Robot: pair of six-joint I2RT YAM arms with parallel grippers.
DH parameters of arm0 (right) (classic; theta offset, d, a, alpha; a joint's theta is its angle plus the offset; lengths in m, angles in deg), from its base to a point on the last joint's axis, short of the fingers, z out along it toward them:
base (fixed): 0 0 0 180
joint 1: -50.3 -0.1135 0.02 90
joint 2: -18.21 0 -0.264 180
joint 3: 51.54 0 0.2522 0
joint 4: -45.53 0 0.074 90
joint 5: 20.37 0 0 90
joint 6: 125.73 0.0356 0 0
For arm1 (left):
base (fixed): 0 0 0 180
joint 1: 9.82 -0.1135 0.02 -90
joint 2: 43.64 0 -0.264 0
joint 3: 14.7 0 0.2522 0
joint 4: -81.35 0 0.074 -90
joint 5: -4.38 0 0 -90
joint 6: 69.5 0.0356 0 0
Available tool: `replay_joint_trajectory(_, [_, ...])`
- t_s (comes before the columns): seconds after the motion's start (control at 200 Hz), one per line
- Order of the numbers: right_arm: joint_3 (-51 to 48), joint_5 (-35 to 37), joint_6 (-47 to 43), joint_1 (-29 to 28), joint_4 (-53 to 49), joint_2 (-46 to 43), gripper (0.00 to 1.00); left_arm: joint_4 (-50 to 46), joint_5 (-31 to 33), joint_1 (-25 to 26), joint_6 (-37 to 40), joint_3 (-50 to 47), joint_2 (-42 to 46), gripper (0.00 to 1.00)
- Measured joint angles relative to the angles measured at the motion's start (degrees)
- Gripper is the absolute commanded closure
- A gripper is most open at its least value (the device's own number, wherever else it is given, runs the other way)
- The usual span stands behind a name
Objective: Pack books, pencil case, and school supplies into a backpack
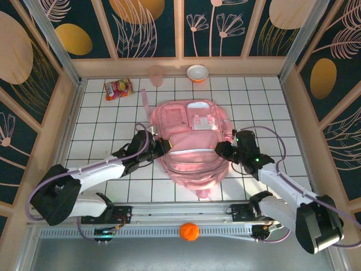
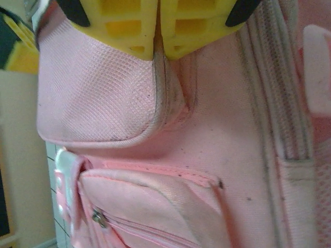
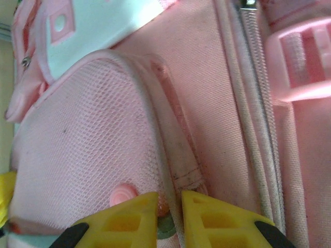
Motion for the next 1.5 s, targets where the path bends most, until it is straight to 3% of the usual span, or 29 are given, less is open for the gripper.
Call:
replay_joint_trajectory(0.31, [6.4,-4.7,-4.2,3.8,9.0,14.1,0.86,0.5,1.8,3.0,-3.1,-3.5,3.1,0.99])
replay_joint_trajectory(0.44, [8.5,-6.2,-5.2,4.5,12.5,18.9,0.86,0.5,2.1,3.9,-3.0,-3.5,3.5,0.8])
replay_joint_trajectory(0.721, [13.7,-11.5,-7.3,8.0,16.7,24.6,0.84,1.6,0.5,5.7,1.7,-5.2,7.4,0.49])
replay_joint_trajectory(0.901, [16.3,-12.4,-9.5,9.0,14.1,22.1,0.73,1.6,1.3,5.8,8.3,-5.3,11.3,0.47])
replay_joint_trajectory(1.091, [16.2,-10.1,-11.4,7.8,8.3,10.7,0.62,1.1,1.2,5.8,24.1,-5.4,18.3,0.44])
replay_joint_trajectory(1.241, [16.2,-6.3,-17.2,0.8,4.1,1.8,0.57,-1.2,-1.1,5.8,42.1,-7.4,24.3,0.44])
replay_joint_trajectory(1.336, [16.2,-6.2,-20.5,-2.8,1.6,-0.6,0.57,-2.8,-4.2,5.8,52.5,-9.4,27.5,0.43])
replay_joint_trajectory(1.496, [15.7,-5.8,-21.3,-3.2,-2.3,-1.2,0.57,-10.1,-5.2,5.8,69.5,-8.4,27.4,0.43])
